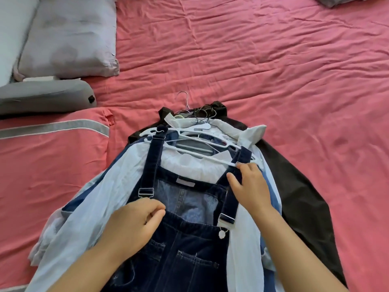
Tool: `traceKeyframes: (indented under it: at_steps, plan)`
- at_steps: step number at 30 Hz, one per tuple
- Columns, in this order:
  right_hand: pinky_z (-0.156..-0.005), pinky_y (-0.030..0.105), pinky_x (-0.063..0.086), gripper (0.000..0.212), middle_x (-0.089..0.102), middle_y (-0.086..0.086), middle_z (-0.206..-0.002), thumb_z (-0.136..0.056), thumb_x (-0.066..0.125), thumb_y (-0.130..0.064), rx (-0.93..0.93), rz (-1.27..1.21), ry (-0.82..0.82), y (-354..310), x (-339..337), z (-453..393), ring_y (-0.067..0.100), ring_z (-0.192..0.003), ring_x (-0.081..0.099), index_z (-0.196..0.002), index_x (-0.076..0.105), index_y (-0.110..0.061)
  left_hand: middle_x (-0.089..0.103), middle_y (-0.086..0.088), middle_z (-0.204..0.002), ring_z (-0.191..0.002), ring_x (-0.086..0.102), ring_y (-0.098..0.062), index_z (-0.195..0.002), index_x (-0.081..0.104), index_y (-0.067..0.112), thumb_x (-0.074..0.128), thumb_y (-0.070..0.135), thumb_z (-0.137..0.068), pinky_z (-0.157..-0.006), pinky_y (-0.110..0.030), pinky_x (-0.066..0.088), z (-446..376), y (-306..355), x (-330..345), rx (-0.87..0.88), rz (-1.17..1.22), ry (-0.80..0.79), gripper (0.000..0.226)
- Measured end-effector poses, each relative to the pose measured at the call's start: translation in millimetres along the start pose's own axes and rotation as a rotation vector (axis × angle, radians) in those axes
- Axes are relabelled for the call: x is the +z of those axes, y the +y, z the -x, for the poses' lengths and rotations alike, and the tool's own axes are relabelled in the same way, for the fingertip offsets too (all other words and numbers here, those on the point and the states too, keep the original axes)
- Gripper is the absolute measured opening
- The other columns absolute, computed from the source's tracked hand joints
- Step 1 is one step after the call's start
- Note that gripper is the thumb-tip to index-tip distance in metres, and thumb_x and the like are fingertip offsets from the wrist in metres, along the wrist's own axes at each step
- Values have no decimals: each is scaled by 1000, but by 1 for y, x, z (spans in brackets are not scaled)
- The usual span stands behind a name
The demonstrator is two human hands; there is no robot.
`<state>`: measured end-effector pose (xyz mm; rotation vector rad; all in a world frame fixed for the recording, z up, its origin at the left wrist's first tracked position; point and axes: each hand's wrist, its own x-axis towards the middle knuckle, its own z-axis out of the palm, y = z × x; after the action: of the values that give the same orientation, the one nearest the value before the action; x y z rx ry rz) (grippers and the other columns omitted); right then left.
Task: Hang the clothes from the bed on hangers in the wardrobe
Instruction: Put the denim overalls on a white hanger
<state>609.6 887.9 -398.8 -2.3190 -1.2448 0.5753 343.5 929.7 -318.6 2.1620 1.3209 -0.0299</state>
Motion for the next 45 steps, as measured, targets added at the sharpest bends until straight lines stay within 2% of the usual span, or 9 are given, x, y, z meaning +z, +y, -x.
traceKeyframes:
  at_steps: [9, 16, 19, 25, 29, 32, 36, 41, 45]
  plan:
    - [-99, 41, 30, 41, 47, 9, -136, -95, 44, -30, 44, 274, -127, 40, 42, -111, 32, -124, 39, -133, 44, -13, 62, 19, -81, -89, 54, 1, -88, 64, 40, 56, 36, -91, -66, -15, 45, -41, -14, 20, -65, -18, -6, 10]
    - [-82, 41, 37, 26, 56, 19, -111, -93, 53, -28, 110, 114, 18, 35, 34, -127, 38, -104, 48, -104, 60, -5, 63, 23, -86, -88, 53, 4, -84, 64, 44, 59, 36, -88, -66, -14, 42, -36, -23, 8, -107, -8, 51, 9]
    - [-65, 36, 34, 20, 63, 15, -95, -91, 57, -26, 50, -2, 90, 18, 8, -115, 38, -90, 56, -93, 59, -6, 61, 27, -87, -85, 54, 3, -80, 60, 47, 59, 36, -88, -63, -13, 41, -30, -22, -4, -84, -4, 81, 13]
    - [-57, 30, 31, 13, 63, 2, -68, -84, 67, -26, -81, -115, 211, -25, -49, -68, 32, -73, 60, -82, 62, -14, 60, 28, -91, -82, 58, 0, -76, 62, 44, 62, 31, -86, -66, -17, 44, -4, -12, -35, -23, 27, 203, 17]
    - [-51, 23, 31, 15, 53, -15, -57, -81, 71, -27, -169, -186, 254, -70, -93, -24, 18, -63, 54, -75, 62, -17, 59, 29, -94, -88, 55, 9, -80, 60, 47, 65, 28, -85, -66, -11, 41, 32, -10, -66, 9, 28, 337, 21]
    - [-54, 19, 30, 13, 51, -19, -54, -79, 73, -27, -268, -208, 257, -108, -123, 12, 4, -57, 49, -72, 62, -24, 54, 32, -104, -94, 52, 6, -99, 61, 42, 61, 36, -84, -69, -7, 38, 66, -14, -90, 19, 1, 485, 15]
    - [-57, 30, 38, 20, 56, -13, -55, -76, 73, -29, -389, -273, 262, -160, -161, 66, 3, -53, 49, -65, 56, -31, 48, 0, -132, -120, 39, -13, -130, 51, 18, 43, 50, -78, -97, -27, 37, 125, -21, -132, 51, -111, 712, 61]
    - [-61, 34, 43, 17, 61, -7, -60, -74, 76, -24, -572, -404, 222, -229, -201, 144, 11, -55, 52, -77, 61, -33, 35, -13, -143, -133, 31, -28, -137, 39, 7, 42, 51, -83, -108, -39, 25, 217, -31, -197, -5, -133, 1001, 70]
    - [-52, 23, 36, 16, 59, -7, -59, -72, 75, -27, -709, -469, 194, -290, -224, 208, 9, -53, 49, -76, 62, -36, 53, -7, -120, -107, 51, -25, -133, 44, 11, 41, 54, -88, -92, -53, 44, 306, -43, -238, 41, -158, 1140, 62]
